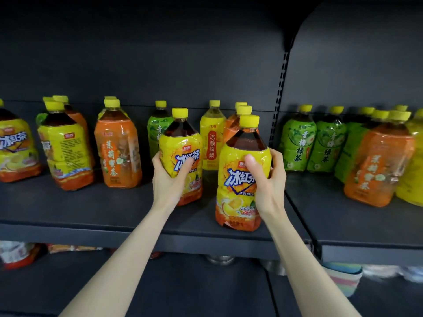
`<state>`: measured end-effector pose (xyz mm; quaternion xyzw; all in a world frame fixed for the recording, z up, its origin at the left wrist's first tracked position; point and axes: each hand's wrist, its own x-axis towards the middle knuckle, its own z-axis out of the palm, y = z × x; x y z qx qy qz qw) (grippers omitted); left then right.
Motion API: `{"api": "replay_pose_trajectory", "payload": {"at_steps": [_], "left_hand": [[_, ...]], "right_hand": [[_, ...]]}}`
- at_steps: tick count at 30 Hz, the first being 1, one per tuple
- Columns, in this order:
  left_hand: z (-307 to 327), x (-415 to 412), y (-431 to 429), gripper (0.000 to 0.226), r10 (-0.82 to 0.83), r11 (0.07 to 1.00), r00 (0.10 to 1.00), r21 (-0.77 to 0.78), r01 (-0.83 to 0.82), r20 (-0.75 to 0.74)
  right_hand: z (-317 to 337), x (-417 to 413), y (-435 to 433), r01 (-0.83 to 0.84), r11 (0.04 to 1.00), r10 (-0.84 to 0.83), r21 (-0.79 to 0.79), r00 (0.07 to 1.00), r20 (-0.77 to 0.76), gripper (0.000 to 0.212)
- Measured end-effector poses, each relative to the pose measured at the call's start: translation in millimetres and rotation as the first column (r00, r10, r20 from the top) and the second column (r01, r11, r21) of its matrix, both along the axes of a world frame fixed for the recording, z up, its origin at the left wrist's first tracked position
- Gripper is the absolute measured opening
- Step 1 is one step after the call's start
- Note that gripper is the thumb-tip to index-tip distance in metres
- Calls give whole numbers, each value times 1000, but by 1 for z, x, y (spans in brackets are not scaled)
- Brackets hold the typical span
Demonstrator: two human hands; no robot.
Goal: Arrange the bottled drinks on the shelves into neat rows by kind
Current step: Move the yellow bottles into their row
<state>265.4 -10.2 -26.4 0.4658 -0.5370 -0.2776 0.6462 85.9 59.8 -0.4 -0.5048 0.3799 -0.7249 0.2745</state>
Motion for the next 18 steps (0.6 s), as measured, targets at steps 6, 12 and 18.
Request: {"api": "replay_pose_trajectory", "payload": {"at_steps": [6,12,18], "left_hand": [[5,5,40,70,-151,987,987,-57,148,-56],[15,-15,91,60,-387,922,914,-64,381,-120],[25,-74,134,51,-595,804,795,-89,588,-119]], "right_hand": [[9,10,26,95,995,-95,-18,995,25,59],[11,-2,81,231,973,-230,-20,973,18,61],[16,-51,152,401,916,-400,-22,916,23,58]]}}
